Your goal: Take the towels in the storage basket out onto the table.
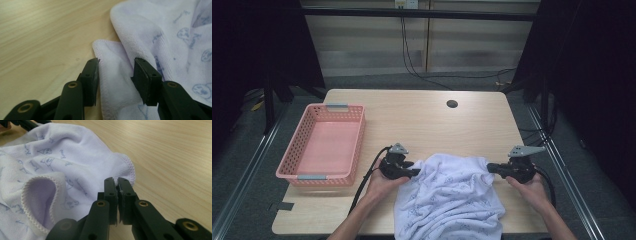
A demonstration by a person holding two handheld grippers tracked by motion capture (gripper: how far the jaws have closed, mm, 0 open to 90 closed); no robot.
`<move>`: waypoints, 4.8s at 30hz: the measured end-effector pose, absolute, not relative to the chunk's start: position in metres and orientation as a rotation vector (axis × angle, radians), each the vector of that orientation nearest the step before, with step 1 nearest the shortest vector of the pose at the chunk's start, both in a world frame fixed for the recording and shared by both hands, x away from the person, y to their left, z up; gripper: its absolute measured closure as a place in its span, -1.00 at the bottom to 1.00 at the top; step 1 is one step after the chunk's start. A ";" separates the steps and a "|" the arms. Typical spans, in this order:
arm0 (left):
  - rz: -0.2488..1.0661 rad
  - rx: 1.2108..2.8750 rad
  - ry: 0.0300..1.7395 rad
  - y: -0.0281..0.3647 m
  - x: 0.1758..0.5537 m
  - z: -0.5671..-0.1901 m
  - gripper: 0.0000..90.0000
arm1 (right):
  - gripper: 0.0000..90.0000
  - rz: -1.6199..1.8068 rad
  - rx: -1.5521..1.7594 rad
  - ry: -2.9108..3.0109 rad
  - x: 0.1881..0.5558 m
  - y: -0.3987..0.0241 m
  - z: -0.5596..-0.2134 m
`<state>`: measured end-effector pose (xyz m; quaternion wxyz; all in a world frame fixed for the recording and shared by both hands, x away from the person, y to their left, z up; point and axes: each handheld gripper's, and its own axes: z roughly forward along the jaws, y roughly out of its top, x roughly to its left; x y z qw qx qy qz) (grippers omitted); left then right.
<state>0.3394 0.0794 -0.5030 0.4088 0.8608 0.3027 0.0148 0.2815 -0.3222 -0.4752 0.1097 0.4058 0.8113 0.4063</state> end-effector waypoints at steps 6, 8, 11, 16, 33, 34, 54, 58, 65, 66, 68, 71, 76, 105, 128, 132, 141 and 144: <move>0.039 2.170 0.776 0.082 0.341 -0.504 0.77 | 0.92 1.206 1.191 2.395 0.282 -0.320 -0.476; 0.016 2.138 0.797 0.087 0.343 -0.502 0.88 | 0.92 1.221 1.193 2.394 0.283 -0.320 -0.475; 0.009 2.054 0.825 0.099 0.344 -0.492 0.89 | 0.93 1.250 1.202 2.384 0.283 -0.322 -0.473; 0.043 1.961 0.837 0.117 0.343 -0.473 0.89 | 0.93 1.309 1.216 2.326 0.284 -0.329 -0.463; 0.274 1.760 0.778 0.162 0.357 -0.364 0.89 | 0.93 1.501 1.048 2.086 0.309 -0.330 -0.364; 0.296 1.750 0.786 0.164 0.363 -0.360 0.89 | 0.93 1.501 1.043 2.068 0.313 -0.330 -0.359; 0.220 1.821 0.895 0.133 0.418 -0.403 0.40 | 0.29 1.259 1.286 2.023 0.406 -0.339 -0.399; 0.139 1.869 0.814 0.123 0.384 -0.417 0.50 | 0.26 1.310 1.215 2.100 0.367 -0.330 -0.410; -0.002 1.989 0.740 0.118 0.317 -0.447 0.54 | 0.26 1.302 1.122 2.314 0.283 -0.309 -0.439; -0.037 2.027 0.717 0.119 0.304 -0.455 0.53 | 0.26 1.297 1.117 2.334 0.276 -0.308 -0.443; -0.045 2.087 0.701 0.120 0.287 -0.468 0.51 | 0.26 1.266 1.128 2.398 0.259 -0.304 -0.457; -0.056 2.151 0.721 0.123 0.279 -0.483 0.44 | 0.23 1.199 1.129 2.483 0.252 -0.299 -0.477; -0.016 2.162 0.779 0.128 0.282 -0.493 0.37 | 0.28 1.037 1.078 2.546 0.258 -0.285 -0.496; -0.106 2.153 0.748 0.158 0.249 -0.485 0.45 | 0.44 1.115 1.064 2.559 0.214 -0.305 -0.476; 0.100 2.168 0.822 0.121 0.334 -0.502 0.66 | 0.41 0.986 1.165 2.428 0.294 -0.286 -0.500; 0.075 2.180 0.791 0.129 0.317 -0.503 0.91 | 0.80 1.020 1.168 2.470 0.281 -0.289 -0.498; 0.009 2.249 0.729 0.133 0.273 -0.497 0.93 | 0.89 1.012 1.110 2.590 0.227 -0.291 -0.493; -0.030 2.266 0.699 0.135 0.253 -0.495 0.92 | 0.89 1.026 1.097 2.631 0.215 -0.291 -0.492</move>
